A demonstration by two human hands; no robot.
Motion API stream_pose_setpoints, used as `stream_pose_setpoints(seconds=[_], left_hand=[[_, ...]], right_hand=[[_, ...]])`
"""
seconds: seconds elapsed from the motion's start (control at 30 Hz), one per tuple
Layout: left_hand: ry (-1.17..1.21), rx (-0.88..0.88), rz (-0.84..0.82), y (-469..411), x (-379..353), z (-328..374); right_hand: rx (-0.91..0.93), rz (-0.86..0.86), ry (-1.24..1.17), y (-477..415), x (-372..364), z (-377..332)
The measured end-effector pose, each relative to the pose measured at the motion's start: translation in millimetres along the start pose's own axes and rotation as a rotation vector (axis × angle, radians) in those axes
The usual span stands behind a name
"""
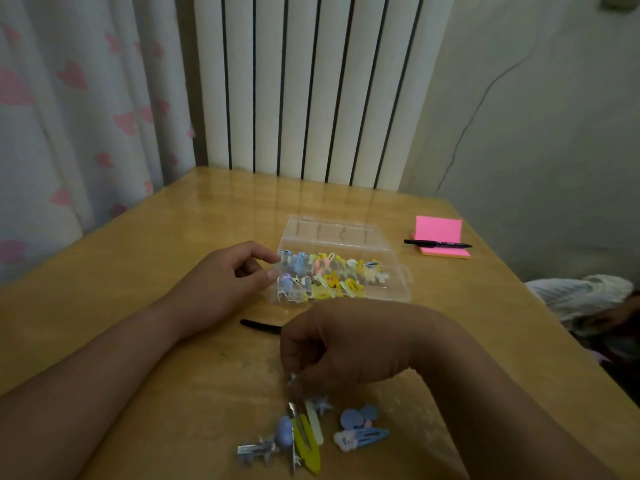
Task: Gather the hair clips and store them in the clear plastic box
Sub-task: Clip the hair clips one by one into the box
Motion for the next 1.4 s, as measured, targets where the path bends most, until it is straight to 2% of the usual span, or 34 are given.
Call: stream_pose_setpoints(seconds=[0.27,0.43,0.5,0.67,0.73,0.9,0.97,1.03,1.23,1.4], left_hand=[[0.002,-0.011,0.004,0,1,-1],[-0.013,-0.019,0.012,0,2,-2],[-0.023,-0.012,0.019,1,1,1],[-0.061,0.0,0.021,2,1,4],[-0.048,0.003,0.019,2,2,2],[-0.038,0.02,0.011,1,1,4],[-0.041,0.024,0.009,2,1,4],[-0.04,0.028,0.011,2,1,4],[-0.025,0.029,0.001,3,1,5],[-0.025,0.029,-0.005,3,1,5]], right_hand=[[0.072,0.071,-0.124,7,12,7],[0.087,0.133,-0.363,8,16,17],[0.062,0.177,-0.441,7,16,19],[0.003,0.342,-0.453,9,23,32],[-0.008,0.468,-0.492,14,29,39],[-0.071,1.049,-0.734,26,50,83],[-0.152,1.157,-0.747,28,49,100],[-0.237,1.175,-0.668,28,45,110],[-0.372,1.077,-0.427,17,35,117],[-0.403,1.004,-0.252,9,31,110]])
Point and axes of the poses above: each hand's wrist, its own y-axis away from the middle knuckle, its own x-axis out of the back of the hand, z = x × y, the point moved 3 cm from there along -y, towards the middle knuckle, and after that the axes turned 5 degrees about y, right-handed, at the moved point
